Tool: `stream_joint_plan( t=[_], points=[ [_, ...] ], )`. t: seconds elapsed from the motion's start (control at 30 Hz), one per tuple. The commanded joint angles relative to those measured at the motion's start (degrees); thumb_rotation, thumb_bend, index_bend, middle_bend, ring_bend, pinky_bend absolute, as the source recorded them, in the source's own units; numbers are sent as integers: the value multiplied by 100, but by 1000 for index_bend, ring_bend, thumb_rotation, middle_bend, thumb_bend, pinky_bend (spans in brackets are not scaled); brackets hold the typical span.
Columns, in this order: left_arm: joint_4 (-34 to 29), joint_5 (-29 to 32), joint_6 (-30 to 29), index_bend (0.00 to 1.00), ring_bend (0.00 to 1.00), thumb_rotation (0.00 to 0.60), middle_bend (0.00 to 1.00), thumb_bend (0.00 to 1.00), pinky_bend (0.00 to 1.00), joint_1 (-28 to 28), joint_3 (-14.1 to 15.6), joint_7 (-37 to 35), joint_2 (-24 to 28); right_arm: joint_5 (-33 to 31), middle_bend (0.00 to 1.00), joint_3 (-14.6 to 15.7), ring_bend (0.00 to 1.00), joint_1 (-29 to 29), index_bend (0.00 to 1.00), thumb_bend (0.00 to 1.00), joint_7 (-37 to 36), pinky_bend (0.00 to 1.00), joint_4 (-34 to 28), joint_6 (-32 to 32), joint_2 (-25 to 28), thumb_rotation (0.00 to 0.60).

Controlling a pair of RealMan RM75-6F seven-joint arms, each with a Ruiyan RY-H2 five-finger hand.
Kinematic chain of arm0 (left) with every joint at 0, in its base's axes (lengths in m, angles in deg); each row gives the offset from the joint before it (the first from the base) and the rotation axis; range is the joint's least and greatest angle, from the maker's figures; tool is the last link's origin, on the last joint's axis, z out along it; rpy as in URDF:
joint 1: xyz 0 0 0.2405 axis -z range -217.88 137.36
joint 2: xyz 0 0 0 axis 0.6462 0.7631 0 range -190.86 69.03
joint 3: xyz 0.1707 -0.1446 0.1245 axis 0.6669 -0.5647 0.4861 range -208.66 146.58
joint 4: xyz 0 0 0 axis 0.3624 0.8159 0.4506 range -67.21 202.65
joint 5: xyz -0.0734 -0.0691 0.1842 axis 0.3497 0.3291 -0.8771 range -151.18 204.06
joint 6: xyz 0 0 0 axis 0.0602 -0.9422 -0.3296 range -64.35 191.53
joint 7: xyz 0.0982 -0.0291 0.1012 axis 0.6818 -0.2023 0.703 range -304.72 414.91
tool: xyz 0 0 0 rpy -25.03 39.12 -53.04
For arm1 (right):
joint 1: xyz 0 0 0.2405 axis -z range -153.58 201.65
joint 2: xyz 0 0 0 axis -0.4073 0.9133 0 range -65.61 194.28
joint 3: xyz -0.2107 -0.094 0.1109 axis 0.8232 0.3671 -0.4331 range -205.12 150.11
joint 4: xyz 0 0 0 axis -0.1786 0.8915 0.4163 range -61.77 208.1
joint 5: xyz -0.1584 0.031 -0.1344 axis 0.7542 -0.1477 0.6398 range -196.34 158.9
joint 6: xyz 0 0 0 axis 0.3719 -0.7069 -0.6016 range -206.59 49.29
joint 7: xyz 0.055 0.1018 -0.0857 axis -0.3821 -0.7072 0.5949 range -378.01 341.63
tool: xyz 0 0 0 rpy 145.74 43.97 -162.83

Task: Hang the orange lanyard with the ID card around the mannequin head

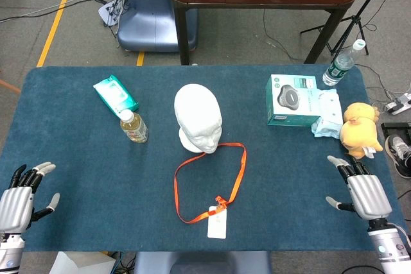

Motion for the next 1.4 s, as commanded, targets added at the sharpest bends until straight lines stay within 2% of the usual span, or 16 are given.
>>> stream_joint_plan(
  t=[0.03, 0.33, 0.6, 0.83, 0.93, 1.0, 1.2, 1.4],
  points=[
    [-30, 1, 48, 222, 198, 600, 197, 309, 35, 10, 19, -41, 30, 25, 232, -9, 88, -16, 148, 48, -19, 180, 6, 4, 6, 600],
    [4, -165, 88, 223, 204, 600, 222, 309, 35, 78, 49, -213, 146, 138, 233, -24, 88, -27, 148, 48, 52, 181, -102, -73, 97, 600],
    [78, -379, 123, 240, 257, 600, 273, 309, 41, 206, 45, -409, 260, 215, 233, -48, 89, -57, 148, 49, 59, 183, -225, -104, 181, 600],
    [68, -592, 369, 242, 287, 600, 309, 309, 100, 483, 24, -619, 525, 310, 277, -182, 141, -158, 148, 49, 286, 251, -415, -177, 351, 600],
    [36, -714, 476, 242, 329, 600, 349, 309, 192, 617, 26, -737, 656, 287, 277, -225, 142, -235, 148, 49, 442, 259, -580, -85, 456, 600],
    [4, -812, 589, 242, 376, 600, 392, 309, 289, 725, 42, -816, 764, 258, 277, -266, 151, -276, 148, 49, 537, 278, -675, -52, 501, 600],
    [-86, -1330, 1297, 242, 545, 600, 588, 313, 590, 1334, 186, -1187, 1123, 179, 277, -403, 187, -361, 148, 114, 871, 318, -1029, -55, 638, 600],
    [-130, -1871, 2029, 242, 725, 600, 794, 421, 775, 2050, 278, -1111, 1179, 51, 277, -392, 197, -389, 148, 151, 1200, 326, -1316, 59, 747, 600]
  ],
)
